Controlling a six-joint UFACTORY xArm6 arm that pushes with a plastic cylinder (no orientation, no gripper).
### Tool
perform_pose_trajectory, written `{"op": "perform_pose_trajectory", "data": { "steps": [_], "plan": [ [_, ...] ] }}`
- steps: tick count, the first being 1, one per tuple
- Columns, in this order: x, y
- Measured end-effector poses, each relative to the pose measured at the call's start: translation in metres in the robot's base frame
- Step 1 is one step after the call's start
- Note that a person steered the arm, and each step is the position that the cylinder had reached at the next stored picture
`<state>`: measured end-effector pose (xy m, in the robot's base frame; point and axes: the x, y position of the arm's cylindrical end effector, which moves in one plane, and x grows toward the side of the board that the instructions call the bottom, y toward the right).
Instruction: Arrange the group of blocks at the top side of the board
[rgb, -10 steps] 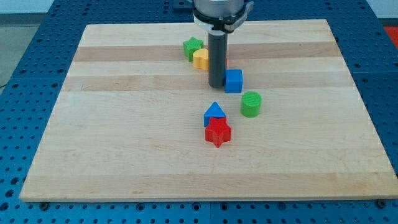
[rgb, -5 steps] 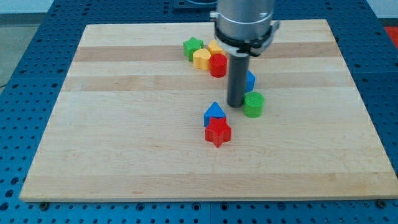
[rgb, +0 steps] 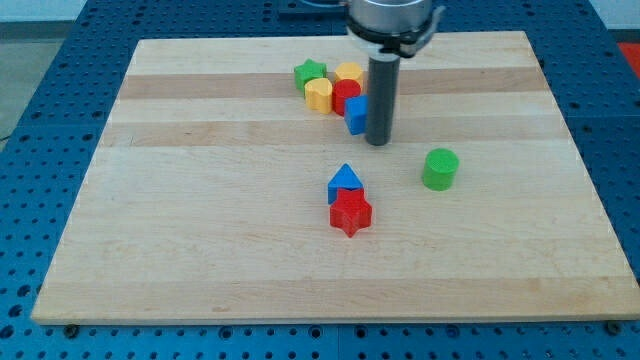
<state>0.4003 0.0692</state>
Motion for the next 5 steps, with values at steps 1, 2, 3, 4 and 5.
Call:
{"op": "perform_pose_trajectory", "data": {
  "steps": [1, 2, 3, 4, 5],
  "plan": [
    [-0.004, 0.045],
    [-0.014, 0.05],
    [-0.014, 0.02],
    [-0.014, -0.014],
    [-0.014, -0.04]
  ]
}}
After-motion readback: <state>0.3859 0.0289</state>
